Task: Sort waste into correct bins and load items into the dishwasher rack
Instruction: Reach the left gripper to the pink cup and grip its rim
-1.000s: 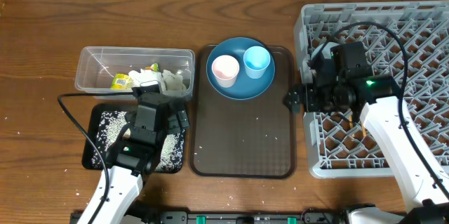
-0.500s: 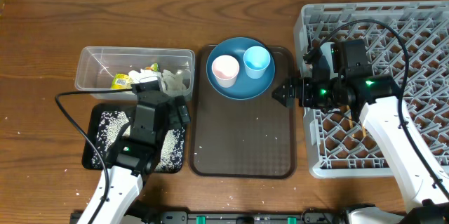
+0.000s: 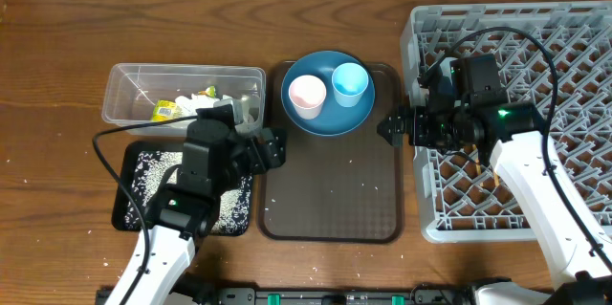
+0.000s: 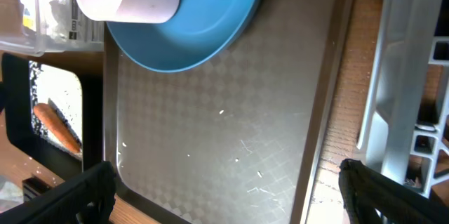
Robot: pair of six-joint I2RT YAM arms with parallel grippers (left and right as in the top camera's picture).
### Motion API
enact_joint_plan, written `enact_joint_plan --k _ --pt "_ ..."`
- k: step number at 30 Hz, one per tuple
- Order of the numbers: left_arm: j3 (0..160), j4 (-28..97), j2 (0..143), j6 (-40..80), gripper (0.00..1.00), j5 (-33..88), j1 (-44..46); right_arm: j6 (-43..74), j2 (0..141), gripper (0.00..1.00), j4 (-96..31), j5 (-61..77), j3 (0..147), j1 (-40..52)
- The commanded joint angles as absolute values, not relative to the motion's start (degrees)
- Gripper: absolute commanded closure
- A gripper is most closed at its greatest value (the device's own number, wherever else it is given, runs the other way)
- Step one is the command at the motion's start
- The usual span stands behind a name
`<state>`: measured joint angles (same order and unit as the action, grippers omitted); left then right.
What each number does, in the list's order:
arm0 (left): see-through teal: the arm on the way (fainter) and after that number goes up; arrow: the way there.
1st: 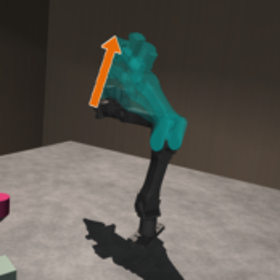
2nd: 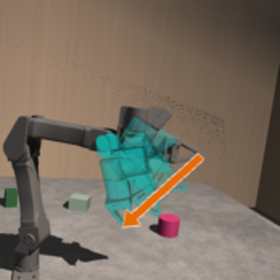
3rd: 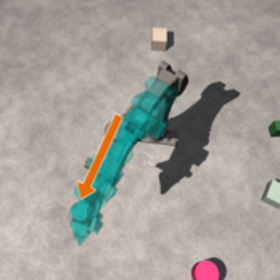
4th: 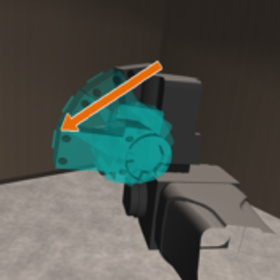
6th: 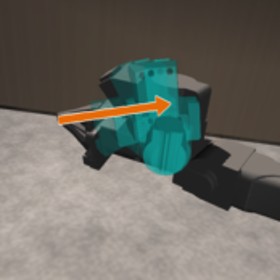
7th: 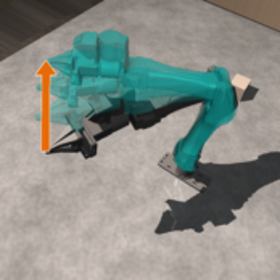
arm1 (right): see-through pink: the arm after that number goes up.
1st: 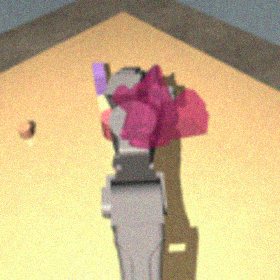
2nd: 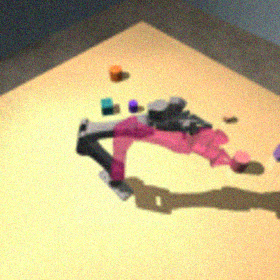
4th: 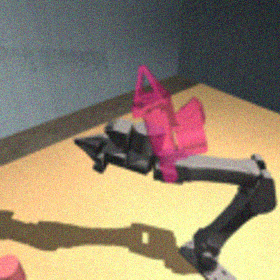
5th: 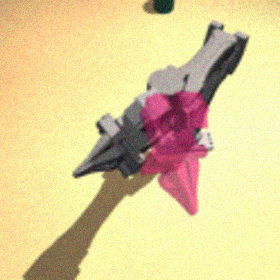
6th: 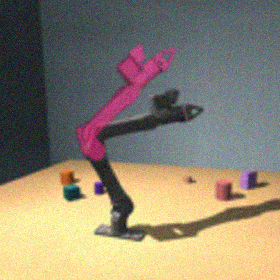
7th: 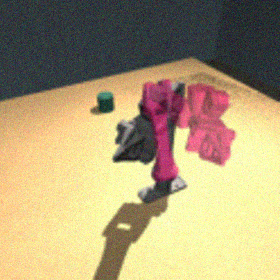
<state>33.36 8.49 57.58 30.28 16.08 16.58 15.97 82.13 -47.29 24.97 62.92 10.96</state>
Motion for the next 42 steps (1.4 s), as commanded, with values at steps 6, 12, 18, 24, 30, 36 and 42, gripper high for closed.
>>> enact_joint_plan --k 6,12,18,24,30,36,42 --pt "36.38 3.79 57.54 39.55 0.02 27.46 20.49 16.47 82.41 0.01 -47.81 24.40 62.83 11.42" --pt "46.81 11.20 58.24 41.21 0.03 26.92 22.44 16.47 82.41 0.01 -48.69 23.94 62.83 10.98" --pt "68.47 36.97 65.32 36.86 0.03 13.98 25.71 16.49 82.41 0.01 -48.60 23.97 62.83 10.46" --pt "87.20 52.51 80.44 32.36 0.03 2.61 28.80 16.47 82.41 0.01 -48.42 23.68 62.83 10.46" --pt "90.61 49.67 93.03 29.04 0.01 -2.70 28.99 16.47 82.41 0.01 -48.86 20.60 62.83 10.46" --pt "90.61 47.13 103.59 28.25 0.02 -2.70 28.75 16.47 82.41 0.01 -48.88 19.46 62.83 10.46" --pt "90.61 46.92 108.38 28.34 0.22 -4.08 27.29 16.47 82.41 0.01 -48.58 19.46 62.83 10.46"
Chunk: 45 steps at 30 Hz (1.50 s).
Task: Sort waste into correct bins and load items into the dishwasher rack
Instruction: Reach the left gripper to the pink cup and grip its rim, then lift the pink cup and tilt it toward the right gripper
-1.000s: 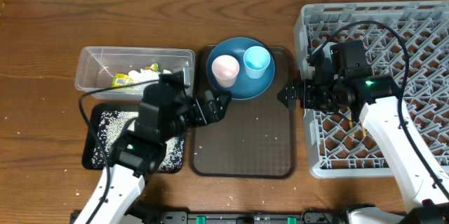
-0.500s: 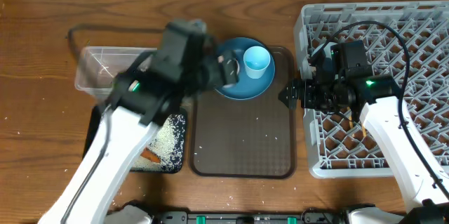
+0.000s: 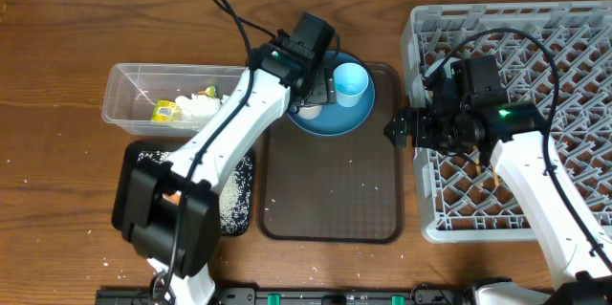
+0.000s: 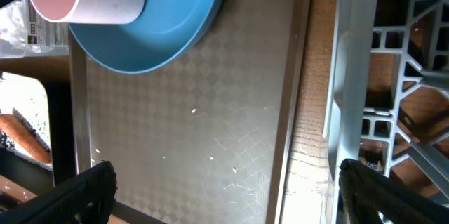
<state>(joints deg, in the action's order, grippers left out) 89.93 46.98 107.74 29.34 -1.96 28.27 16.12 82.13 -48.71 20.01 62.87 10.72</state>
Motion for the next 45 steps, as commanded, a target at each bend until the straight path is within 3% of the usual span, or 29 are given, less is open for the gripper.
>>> enact_joint_plan --k 1,6,14,24,40,45 --pt "90.61 46.94 108.75 28.34 0.27 -4.10 27.07 16.47 82.41 0.01 -48.53 19.46 62.83 10.46" --pt "90.39 46.59 109.01 28.34 0.39 -4.08 26.63 16.47 82.41 0.01 -48.21 19.46 62.83 10.46" --pt "85.49 42.48 109.58 31.79 0.41 -4.16 26.92 16.45 82.41 0.01 -48.51 19.46 62.83 10.46" --pt "83.79 38.68 110.61 31.81 0.63 -4.14 26.92 16.43 82.41 0.01 -48.62 19.40 62.83 10.46" --pt "81.54 38.44 111.22 31.79 0.81 -4.19 26.74 16.45 82.41 0.01 -49.15 18.17 62.83 10.46" --pt "81.54 38.44 111.09 31.77 0.93 -4.19 26.74 16.01 82.41 0.01 -49.78 18.20 62.83 10.46"
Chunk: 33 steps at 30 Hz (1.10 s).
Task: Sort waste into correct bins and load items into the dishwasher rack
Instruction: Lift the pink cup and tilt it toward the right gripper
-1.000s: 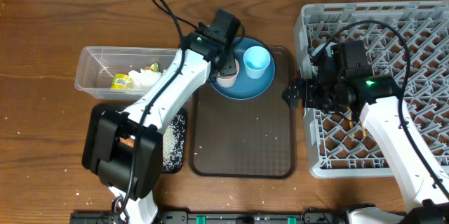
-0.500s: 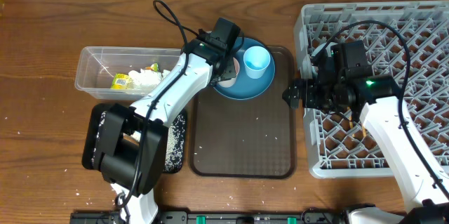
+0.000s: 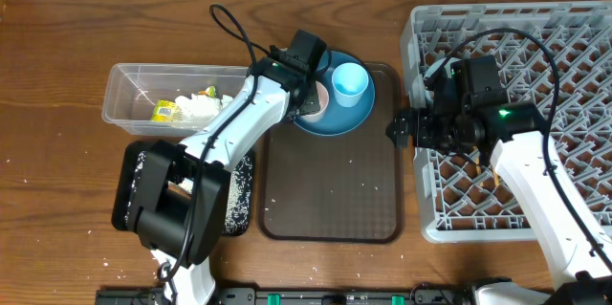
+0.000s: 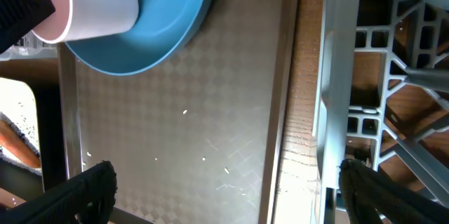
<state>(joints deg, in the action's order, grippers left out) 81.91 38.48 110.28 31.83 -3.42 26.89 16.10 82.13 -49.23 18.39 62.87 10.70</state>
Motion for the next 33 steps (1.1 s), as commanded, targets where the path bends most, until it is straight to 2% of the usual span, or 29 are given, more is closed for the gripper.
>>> enact_joint_plan --k 1,8,17,20,26,29,33 --pt "81.54 38.46 110.83 31.77 0.94 -4.19 26.74 15.31 82.41 0.01 -50.02 18.17 62.83 10.46" --pt "81.91 38.48 106.54 31.75 0.94 -4.14 26.02 14.50 81.21 0.01 -50.48 18.20 62.83 10.22" --pt "81.93 41.41 91.59 30.15 0.94 0.05 25.78 14.50 73.73 0.01 -52.25 19.03 62.83 9.93" --pt "81.93 43.83 86.06 28.03 0.94 7.90 25.78 14.52 70.28 0.01 -53.06 20.69 62.83 9.93" --pt "81.93 47.62 76.95 23.79 0.94 31.51 25.78 14.52 63.22 0.03 -53.23 30.83 62.83 9.93" --pt "81.93 50.28 73.60 20.29 0.94 40.58 25.78 13.41 59.86 0.01 -53.30 40.97 62.83 9.93" --pt "81.91 54.06 70.04 16.64 0.94 46.17 25.78 4.49 55.79 0.02 -57.32 58.17 62.83 9.93"
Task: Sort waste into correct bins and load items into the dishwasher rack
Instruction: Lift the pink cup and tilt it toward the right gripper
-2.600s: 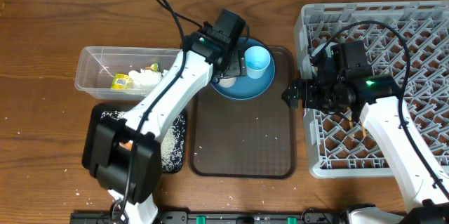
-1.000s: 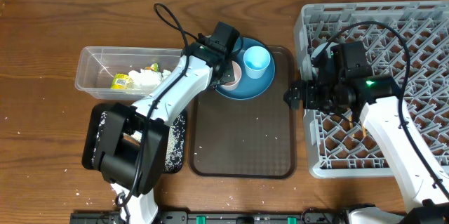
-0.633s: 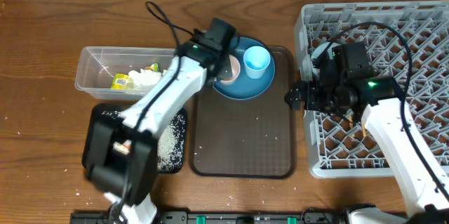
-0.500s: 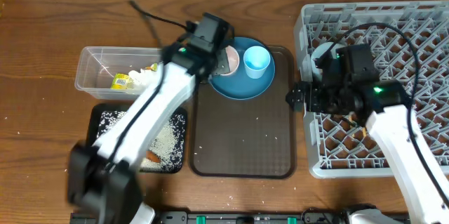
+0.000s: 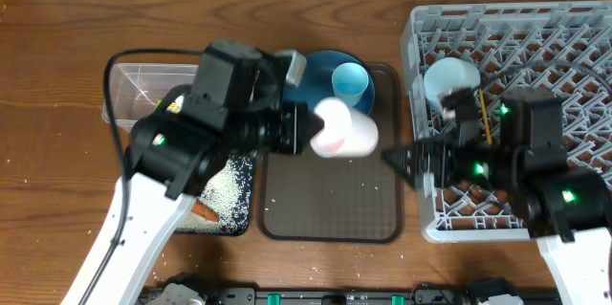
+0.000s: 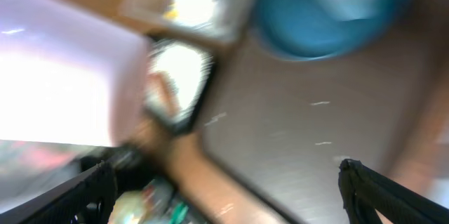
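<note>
My left gripper (image 5: 304, 130) is shut on the rim of the pink cup (image 5: 346, 133), which it holds on its side above the brown tray (image 5: 330, 200). In the blurred right wrist view the pink cup (image 6: 56, 76) fills the left side. My right gripper (image 5: 390, 158) points left at the cup from the rack's side, its fingers (image 6: 365, 182) spread wide and holding nothing. The blue cup (image 5: 351, 83) stands on the blue plate (image 5: 320, 64). The grey dishwasher rack (image 5: 574, 47) is at the right.
A light blue bowl (image 5: 451, 80) sits in the rack's near-left corner. A clear bin (image 5: 129, 80) with wrappers stands at the left. Below it is a black tray (image 5: 225, 190) with white grains and a carrot piece (image 5: 203, 212).
The pink cup was on the blue plate with my left gripper at it; now it is held lifted on its side over the brown tray. My right arm has risen and faces the cup.
My left arm was low over the black tray, with both cups on the plate. Then its gripper was at the pink cup and stayed there. Now the cup hangs over the tray. My right gripper stayed open by the rack's edge, then rose.
</note>
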Robot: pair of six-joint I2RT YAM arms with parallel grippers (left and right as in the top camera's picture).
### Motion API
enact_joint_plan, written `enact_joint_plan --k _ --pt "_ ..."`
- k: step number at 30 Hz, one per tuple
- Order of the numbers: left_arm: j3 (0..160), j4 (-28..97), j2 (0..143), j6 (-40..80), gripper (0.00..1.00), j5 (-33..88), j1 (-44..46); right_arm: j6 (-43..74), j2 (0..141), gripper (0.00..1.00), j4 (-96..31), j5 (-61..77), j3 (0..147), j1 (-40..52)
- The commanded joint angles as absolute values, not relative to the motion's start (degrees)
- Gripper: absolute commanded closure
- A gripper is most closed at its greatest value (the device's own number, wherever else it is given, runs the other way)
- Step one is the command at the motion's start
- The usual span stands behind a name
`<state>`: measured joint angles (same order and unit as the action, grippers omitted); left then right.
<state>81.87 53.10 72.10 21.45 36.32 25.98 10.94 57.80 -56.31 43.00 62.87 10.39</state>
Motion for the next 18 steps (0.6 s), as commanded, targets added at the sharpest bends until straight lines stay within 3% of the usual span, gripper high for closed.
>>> enact_joint_plan --k 1,7,18 --pt "81.91 54.61 68.95 15.99 0.94 48.25 25.78 2.31 54.35 0.03 -59.61 60.80 62.83 10.04" --pt "81.91 55.57 65.80 14.81 0.94 51.27 25.82 -3.53 49.08 0.01 -69.23 58.48 62.83 10.15" --pt "80.68 59.00 65.36 12.45 0.94 52.27 30.92 -4.47 45.95 0.01 -69.45 62.54 62.83 10.20"
